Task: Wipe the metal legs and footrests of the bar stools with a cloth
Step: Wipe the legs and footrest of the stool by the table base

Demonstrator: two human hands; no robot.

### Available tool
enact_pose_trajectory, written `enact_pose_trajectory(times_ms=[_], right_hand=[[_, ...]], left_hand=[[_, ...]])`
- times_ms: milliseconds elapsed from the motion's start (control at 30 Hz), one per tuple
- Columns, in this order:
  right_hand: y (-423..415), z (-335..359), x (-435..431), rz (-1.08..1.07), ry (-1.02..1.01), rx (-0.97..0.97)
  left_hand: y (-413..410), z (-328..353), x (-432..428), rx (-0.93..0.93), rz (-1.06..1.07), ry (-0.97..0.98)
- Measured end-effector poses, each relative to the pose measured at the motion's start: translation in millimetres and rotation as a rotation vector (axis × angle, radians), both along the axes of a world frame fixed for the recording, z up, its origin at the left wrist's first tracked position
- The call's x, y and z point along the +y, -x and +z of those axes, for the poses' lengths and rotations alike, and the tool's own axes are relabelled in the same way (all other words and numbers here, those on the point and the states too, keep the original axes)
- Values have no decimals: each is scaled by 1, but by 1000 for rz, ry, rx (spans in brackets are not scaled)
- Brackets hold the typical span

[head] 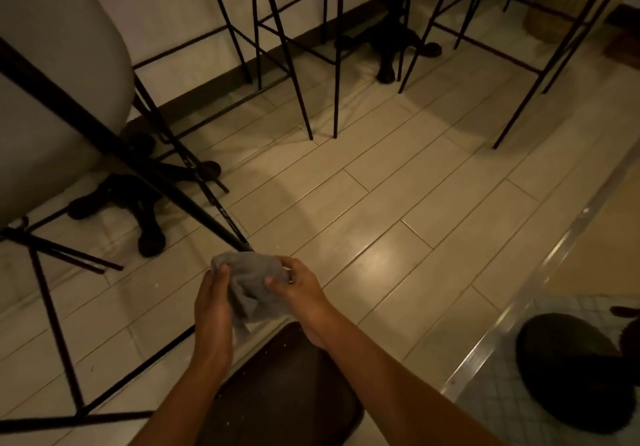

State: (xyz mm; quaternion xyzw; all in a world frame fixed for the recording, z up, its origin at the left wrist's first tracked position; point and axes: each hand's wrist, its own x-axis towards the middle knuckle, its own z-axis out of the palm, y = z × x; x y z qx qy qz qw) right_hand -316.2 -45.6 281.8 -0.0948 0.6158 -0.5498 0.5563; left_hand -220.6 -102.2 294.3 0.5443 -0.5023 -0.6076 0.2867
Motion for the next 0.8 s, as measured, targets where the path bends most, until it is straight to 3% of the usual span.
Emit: enact_pose_trajectory(times_ms=[233,467,633,800], right_hand=[[49,35,-25,4,38,117],[138,46,-81,161,53,208],[202,36,-140,377,25,182],[223,41,-200,591,12,154]], left_hand=[[39,25,-22,-12,64,-28],[108,29,-51,38,149,7],[156,18,-91,-64,367,23],[176,26,-120,39,603,11]])
